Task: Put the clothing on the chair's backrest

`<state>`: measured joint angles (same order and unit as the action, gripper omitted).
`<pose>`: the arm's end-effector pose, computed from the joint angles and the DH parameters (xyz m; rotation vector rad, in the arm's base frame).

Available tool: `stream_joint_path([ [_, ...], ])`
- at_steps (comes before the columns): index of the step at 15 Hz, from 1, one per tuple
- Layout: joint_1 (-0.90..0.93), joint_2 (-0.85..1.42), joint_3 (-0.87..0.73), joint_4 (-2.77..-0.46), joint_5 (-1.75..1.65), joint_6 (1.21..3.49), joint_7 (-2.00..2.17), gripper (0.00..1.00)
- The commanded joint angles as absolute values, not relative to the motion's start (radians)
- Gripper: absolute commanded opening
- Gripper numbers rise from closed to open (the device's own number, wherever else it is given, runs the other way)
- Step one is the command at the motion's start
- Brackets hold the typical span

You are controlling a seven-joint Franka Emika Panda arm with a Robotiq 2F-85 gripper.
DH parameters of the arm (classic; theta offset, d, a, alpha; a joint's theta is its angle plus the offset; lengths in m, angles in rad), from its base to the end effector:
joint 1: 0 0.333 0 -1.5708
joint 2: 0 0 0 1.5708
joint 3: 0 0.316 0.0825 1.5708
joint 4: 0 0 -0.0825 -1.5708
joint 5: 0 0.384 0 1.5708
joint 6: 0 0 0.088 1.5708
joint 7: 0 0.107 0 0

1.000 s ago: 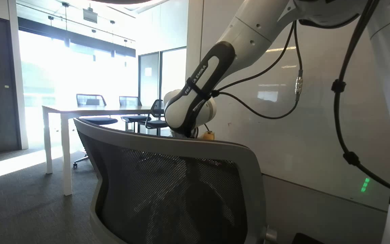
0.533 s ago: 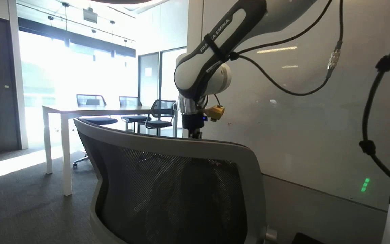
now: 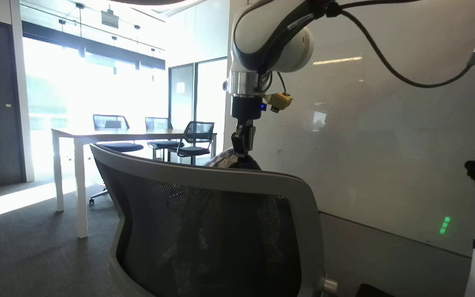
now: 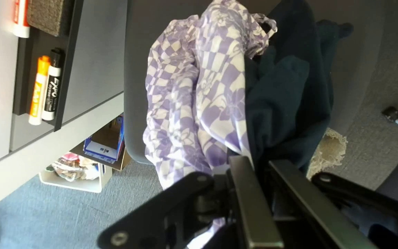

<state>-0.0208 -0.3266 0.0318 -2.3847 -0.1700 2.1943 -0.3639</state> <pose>0.4567 -0.0005 0.4582 2.8821 0.6808 0.1573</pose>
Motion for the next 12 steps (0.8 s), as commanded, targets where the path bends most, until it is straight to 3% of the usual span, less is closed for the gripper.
stream_joint_path([
  [1, 0.009, -0.465, 0.033, -2.425, -0.196, 2.18, -0.295, 0.12],
  [12, 0.113, -0.594, 0.066, -2.325, -0.1, 2.048, -0.189, 0.11],
])
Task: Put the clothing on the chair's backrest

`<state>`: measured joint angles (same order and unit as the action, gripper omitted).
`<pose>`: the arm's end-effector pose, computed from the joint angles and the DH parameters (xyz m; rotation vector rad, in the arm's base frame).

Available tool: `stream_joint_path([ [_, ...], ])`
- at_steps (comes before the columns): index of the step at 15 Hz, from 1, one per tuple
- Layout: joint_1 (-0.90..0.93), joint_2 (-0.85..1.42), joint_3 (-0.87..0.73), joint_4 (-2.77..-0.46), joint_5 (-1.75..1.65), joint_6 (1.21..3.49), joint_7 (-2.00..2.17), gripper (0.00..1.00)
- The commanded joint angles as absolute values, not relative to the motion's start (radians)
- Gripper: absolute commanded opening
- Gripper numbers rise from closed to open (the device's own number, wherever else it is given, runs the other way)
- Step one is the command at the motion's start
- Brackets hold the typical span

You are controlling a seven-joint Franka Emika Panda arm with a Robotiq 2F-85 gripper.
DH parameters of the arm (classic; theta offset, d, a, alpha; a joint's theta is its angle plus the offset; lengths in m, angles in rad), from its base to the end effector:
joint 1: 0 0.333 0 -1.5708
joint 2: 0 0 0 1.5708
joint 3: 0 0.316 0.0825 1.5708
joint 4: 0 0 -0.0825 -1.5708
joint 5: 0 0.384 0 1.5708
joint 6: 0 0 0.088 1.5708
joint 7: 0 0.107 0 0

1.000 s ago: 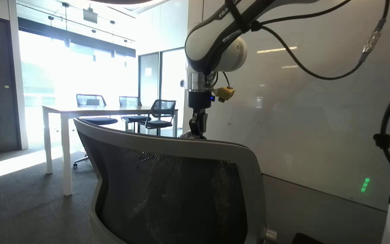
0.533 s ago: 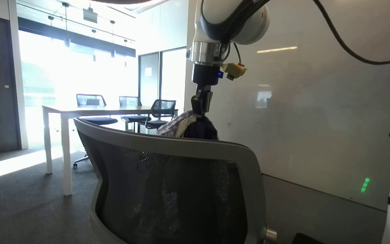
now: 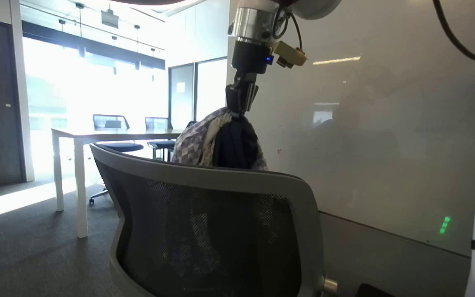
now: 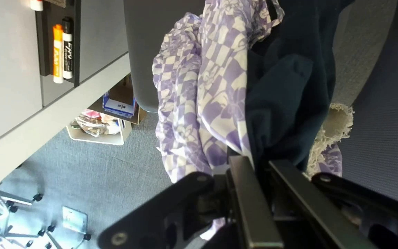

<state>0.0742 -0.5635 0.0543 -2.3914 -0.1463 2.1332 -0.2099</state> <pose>0.4067 0.0491 0.5510 2.8763 0.5735 0.4379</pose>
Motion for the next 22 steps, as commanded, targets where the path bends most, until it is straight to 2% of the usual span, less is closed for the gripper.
stream_joint_path([
  [1, 0.129, -0.6, 0.078, -2.313, -0.096, 2.037, -0.191, 0.11],
  [12, 0.277, -0.632, 0.09, -2.263, 0.039, 2.085, -0.265, 0.11],
  [22, 0.422, -0.611, 0.0, -2.221, 0.213, 1.782, -0.679, 0.11],
])
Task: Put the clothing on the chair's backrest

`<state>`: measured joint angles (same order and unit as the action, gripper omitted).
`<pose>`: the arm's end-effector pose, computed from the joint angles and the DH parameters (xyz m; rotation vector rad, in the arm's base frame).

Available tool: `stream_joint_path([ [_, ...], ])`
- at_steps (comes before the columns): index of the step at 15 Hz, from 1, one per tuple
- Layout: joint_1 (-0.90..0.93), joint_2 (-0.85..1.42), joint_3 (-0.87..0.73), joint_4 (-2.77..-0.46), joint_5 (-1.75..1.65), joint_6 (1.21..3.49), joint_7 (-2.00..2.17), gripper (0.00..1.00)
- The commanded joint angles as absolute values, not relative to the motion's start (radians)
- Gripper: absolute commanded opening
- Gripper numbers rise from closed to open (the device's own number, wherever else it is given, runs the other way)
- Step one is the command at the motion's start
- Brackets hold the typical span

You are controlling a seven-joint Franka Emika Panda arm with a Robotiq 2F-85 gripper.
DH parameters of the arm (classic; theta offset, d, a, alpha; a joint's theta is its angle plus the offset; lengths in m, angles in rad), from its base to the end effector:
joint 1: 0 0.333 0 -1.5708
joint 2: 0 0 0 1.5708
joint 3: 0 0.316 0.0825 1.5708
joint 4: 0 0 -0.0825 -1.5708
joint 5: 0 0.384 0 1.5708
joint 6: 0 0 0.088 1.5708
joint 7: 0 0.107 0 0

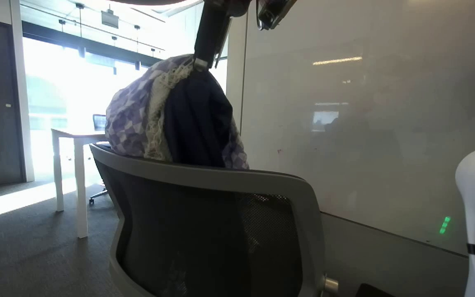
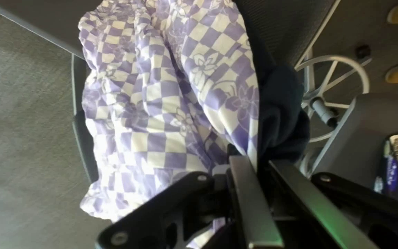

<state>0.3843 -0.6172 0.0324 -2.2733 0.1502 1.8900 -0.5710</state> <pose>0.3461 0.1684 0.6047 -2.6741 -1.3812 -0.3678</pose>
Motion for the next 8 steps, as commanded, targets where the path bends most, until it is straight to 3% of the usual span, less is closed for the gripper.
stream_joint_path([
  [1, 0.426, -0.606, -0.005, -2.212, 0.232, 1.738, -0.711, 0.12],
  [8, 0.392, -0.562, 0.018, -2.144, 0.241, 1.377, -0.86, 0.11],
])
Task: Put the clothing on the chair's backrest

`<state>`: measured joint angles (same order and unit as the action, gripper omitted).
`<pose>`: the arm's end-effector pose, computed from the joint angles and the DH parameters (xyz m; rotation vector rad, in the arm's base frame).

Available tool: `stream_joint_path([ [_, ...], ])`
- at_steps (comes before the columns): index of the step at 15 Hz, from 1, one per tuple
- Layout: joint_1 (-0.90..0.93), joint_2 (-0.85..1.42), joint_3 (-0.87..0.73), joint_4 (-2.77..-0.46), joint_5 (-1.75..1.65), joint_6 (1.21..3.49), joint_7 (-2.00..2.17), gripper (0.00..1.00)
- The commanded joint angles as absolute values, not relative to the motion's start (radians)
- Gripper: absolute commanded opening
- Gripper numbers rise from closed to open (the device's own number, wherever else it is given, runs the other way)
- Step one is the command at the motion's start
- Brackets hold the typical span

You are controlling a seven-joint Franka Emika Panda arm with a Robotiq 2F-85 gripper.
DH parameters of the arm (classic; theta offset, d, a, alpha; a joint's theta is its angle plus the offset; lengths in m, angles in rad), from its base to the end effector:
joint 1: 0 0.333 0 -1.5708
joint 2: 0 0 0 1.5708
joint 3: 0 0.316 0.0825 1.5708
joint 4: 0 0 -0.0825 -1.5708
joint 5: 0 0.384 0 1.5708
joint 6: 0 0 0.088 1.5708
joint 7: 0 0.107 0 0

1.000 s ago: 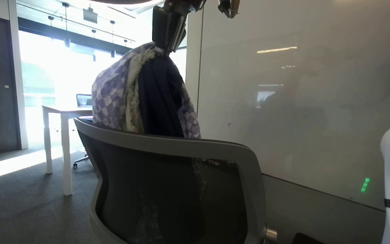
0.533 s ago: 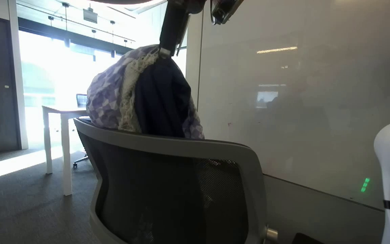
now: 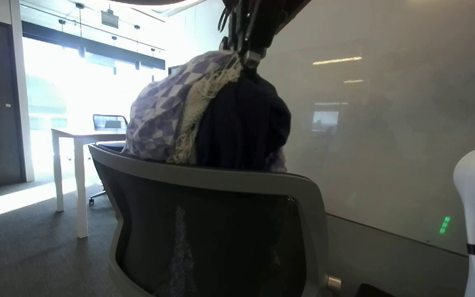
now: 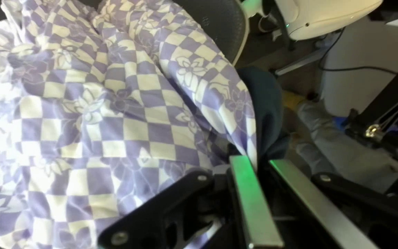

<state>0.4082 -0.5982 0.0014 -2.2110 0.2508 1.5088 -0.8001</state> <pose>0.3135 0.1666 0.5948 -2.3632 -1.6376 0.0766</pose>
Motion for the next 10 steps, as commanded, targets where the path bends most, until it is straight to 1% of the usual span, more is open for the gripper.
stream_joint_path([
  [1, 0.416, -0.426, 0.115, -2.084, 0.25, 1.444, -0.797, 0.11],
  [7, 0.404, -0.188, 0.253, -1.912, 0.162, 1.48, -0.803, 0.11],
  [10, 0.384, -0.094, 0.274, -1.842, 0.064, 1.482, -0.821, 0.11],
])
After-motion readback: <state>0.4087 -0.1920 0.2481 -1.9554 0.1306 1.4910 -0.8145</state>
